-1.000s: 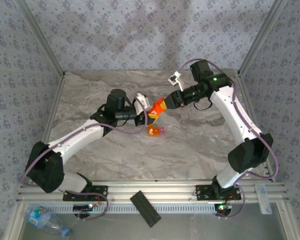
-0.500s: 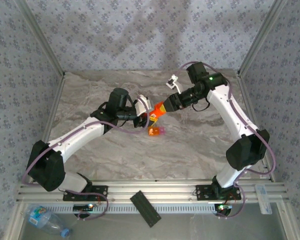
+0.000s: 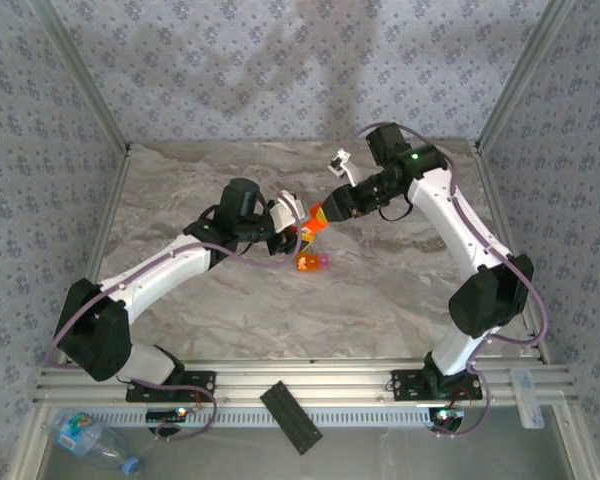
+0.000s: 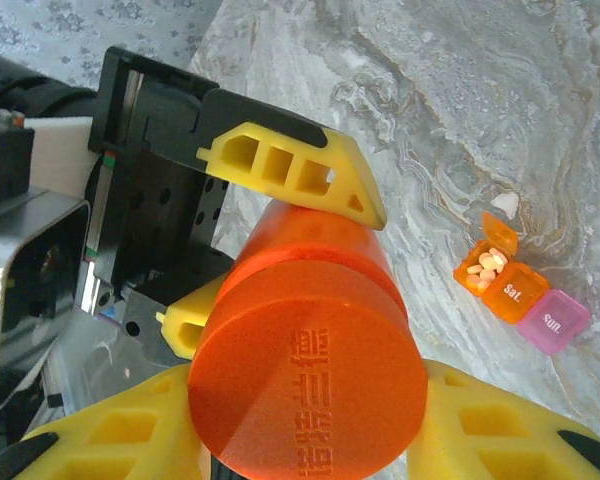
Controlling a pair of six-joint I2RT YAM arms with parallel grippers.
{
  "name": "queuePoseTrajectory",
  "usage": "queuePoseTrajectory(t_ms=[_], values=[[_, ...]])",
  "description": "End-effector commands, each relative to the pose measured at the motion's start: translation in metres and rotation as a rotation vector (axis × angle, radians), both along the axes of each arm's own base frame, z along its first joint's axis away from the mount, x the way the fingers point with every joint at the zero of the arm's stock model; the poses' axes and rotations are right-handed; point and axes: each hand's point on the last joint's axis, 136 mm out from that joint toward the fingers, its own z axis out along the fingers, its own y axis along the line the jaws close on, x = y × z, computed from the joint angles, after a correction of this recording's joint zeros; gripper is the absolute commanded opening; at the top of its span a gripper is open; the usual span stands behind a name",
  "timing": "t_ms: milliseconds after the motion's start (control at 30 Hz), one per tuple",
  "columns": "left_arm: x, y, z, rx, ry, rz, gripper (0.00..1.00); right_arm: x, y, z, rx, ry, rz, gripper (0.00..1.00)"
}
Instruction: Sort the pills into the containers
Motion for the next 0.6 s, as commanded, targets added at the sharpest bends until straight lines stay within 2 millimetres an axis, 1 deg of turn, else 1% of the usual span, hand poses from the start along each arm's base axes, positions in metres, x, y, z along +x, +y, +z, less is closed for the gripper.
queuePoseTrajectory(t_ms=[0,133,333,433,567], values=[[0.006,-0.022,0.057,-0.156,-0.184,-0.021,0.0,0.001,0.014,-0.017,-0.03,0.096,-0.053,0.28],[0.005,-0.024,0.057,-0.152,-0.197,-0.021,0.0,0.006,0.02,-0.02,-0.025,0.144,-0.113,0.29],[0.009,-0.023,0.051,-0.132,-0.199,0.002,0.0,0.007,0.02,-0.03,-0.063,0.188,-0.134,0.32],[0.011,-0.023,0.05,-0.134,-0.201,0.015,0.0,0.006,0.021,-0.026,-0.051,0.185,-0.129,0.38],[0.016,-0.021,0.048,-0.142,-0.204,0.042,0.0,0.01,0.022,-0.011,-0.027,0.154,-0.142,0.46]])
